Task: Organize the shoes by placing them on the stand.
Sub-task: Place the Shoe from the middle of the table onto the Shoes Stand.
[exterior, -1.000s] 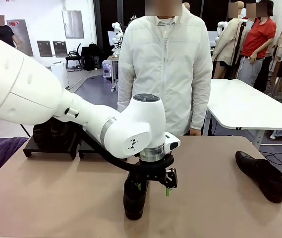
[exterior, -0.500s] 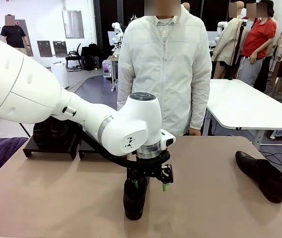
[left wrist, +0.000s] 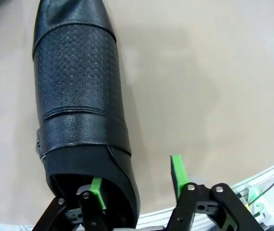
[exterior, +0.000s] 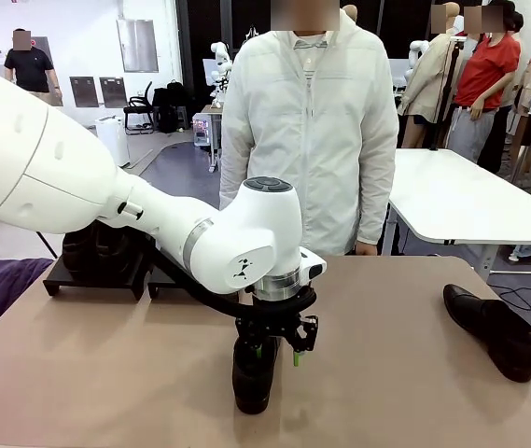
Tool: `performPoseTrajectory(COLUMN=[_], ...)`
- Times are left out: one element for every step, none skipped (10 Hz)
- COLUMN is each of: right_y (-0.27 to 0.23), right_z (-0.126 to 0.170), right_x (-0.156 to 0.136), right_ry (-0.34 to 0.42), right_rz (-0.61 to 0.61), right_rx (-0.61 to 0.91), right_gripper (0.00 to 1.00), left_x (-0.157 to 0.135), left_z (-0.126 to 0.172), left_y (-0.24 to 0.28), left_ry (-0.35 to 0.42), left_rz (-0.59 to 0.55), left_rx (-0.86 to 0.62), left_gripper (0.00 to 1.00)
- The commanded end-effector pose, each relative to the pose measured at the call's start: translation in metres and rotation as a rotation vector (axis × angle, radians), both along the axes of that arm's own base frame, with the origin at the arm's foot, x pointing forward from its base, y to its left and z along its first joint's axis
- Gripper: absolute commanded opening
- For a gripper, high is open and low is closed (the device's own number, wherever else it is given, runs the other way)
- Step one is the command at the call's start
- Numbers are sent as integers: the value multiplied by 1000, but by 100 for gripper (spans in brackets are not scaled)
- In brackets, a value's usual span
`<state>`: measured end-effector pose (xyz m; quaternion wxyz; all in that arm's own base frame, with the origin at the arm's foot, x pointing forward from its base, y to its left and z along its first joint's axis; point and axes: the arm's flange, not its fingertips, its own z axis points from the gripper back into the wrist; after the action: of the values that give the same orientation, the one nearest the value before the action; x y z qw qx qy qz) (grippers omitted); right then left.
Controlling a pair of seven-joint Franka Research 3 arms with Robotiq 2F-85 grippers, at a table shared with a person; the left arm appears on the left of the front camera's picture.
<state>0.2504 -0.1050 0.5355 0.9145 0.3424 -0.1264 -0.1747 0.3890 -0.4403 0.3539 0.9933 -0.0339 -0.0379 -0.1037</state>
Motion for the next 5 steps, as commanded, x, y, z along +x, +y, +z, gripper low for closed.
performPoseTrajectory(right_y=[-2, -2, -2, -2, -2], right_z=[3, 3, 3, 3, 3], right_x=[0, 0, 0, 0, 0], right_ry=[-24, -24, -24, -24, -24], right_rz=[21, 21, 21, 21, 21], right_rx=[19, 19, 19, 19, 19], right_gripper=[100, 100, 100, 100, 100], left_x=[-1, -1, 0, -1, -1], left_z=[0, 0, 1, 3, 4], left_y=[-4, -5, -5, -5, -5], left_ry=[-23, -22, -21, -22, -18], left_rz=[24, 20, 23, 23, 20], left_rx=[43, 53, 62, 72, 74], left_gripper=[0, 0, 0, 0, 0])
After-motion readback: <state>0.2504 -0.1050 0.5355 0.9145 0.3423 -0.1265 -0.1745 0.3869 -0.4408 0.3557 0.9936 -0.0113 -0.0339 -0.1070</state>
